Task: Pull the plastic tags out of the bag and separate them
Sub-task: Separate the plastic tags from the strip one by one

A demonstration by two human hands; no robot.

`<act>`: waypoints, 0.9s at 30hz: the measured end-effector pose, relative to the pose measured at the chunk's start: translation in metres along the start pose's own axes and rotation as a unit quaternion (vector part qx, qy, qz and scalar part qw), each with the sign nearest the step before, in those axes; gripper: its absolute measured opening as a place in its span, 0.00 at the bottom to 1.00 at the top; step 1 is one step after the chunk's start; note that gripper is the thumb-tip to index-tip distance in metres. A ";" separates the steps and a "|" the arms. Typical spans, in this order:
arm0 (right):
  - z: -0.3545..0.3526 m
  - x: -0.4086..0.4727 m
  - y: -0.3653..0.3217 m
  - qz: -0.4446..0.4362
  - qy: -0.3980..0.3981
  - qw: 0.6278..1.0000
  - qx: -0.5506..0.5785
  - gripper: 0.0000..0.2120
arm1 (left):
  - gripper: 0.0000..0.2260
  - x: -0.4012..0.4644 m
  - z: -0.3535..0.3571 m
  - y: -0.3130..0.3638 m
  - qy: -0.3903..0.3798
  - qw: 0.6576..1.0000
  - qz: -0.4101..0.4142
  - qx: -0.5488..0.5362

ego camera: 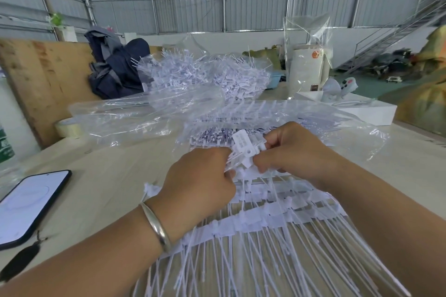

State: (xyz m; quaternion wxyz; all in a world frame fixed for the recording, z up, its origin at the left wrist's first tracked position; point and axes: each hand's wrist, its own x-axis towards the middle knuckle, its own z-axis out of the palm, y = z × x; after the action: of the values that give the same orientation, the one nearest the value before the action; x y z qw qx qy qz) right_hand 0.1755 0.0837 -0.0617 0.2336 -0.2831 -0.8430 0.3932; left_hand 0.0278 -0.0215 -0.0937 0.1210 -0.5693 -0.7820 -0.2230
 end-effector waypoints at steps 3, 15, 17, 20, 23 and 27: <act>-0.014 -0.009 -0.008 -0.027 -0.044 0.996 0.070 0.08 | 0.04 0.013 -0.016 -0.033 -0.006 0.995 -0.096 0.034; -0.007 0.005 0.016 0.027 -0.030 0.990 0.136 0.11 | 0.11 0.015 -0.005 -0.031 -0.080 0.928 -0.147 -0.334; -0.001 0.004 0.016 0.034 -0.050 0.986 0.154 0.06 | 0.12 0.013 -0.005 -0.029 -0.084 0.930 -0.142 -0.328; 0.003 0.003 0.019 0.024 -0.091 0.984 0.148 0.07 | 0.09 0.009 -0.002 -0.025 -0.109 0.917 -0.139 -0.359; 0.005 0.004 0.022 0.011 -0.099 0.989 0.112 0.07 | 0.09 0.010 -0.005 -0.026 -0.145 0.884 -0.150 -0.419; 0.005 0.006 0.026 0.015 -0.099 0.988 0.114 0.07 | 0.14 0.008 -0.010 -0.025 -0.206 0.867 -0.139 -0.432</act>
State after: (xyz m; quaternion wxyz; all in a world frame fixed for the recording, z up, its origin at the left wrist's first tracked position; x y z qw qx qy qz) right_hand 0.1758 0.0990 -0.0847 0.1741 -0.2266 -0.8072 0.5165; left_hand 0.0004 -0.0258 -0.0866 -0.3337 -0.4830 -0.6854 -0.4308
